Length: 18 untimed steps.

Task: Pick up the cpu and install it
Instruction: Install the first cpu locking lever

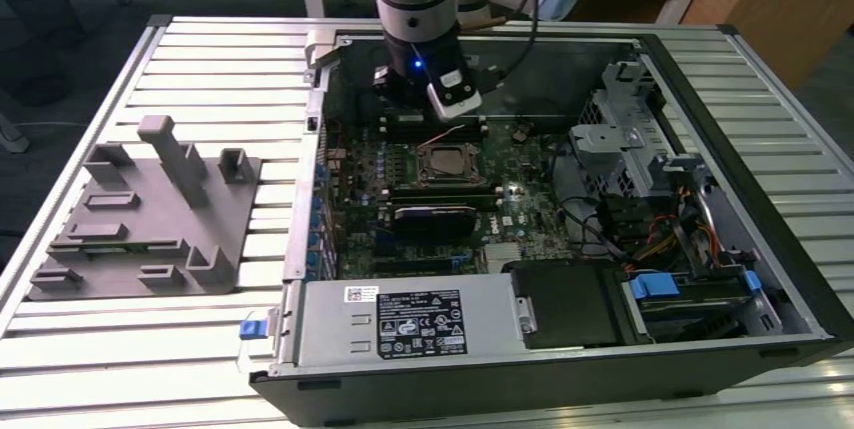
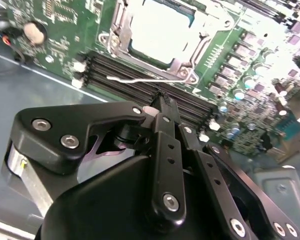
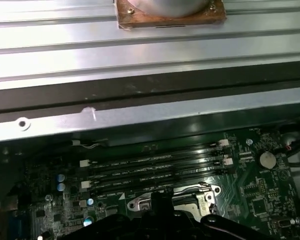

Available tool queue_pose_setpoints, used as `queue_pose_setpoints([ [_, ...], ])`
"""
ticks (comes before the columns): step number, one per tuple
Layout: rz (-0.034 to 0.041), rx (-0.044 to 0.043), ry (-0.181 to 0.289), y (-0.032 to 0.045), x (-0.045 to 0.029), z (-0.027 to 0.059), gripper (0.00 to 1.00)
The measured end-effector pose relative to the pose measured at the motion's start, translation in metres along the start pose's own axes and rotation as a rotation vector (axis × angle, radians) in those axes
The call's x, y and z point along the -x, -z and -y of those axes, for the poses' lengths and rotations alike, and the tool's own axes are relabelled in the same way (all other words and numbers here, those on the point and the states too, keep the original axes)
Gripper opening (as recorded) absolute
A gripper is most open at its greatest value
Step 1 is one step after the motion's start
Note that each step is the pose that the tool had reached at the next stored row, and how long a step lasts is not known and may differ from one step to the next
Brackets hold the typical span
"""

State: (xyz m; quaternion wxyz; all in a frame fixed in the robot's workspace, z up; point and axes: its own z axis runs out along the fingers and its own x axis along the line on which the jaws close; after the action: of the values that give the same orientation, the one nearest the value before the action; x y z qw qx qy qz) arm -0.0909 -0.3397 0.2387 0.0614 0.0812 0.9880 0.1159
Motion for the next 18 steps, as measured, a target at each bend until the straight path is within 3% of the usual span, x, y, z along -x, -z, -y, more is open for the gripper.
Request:
queue_pose_setpoints([
  [6,0.045,-0.002,-0.042,-0.0021,-0.0003,0.0006,0.11],
  [9,0.0603,-0.0031,-0.065,-0.0042,-0.0004,0.001,0.11],
  [12,0.0678,-0.0045,-0.082,-0.0069,-0.0007,0.0017,0.11],
  [18,0.075,-0.0045,-0.098,-0.0127,-0.0011,0.003,0.11],
])
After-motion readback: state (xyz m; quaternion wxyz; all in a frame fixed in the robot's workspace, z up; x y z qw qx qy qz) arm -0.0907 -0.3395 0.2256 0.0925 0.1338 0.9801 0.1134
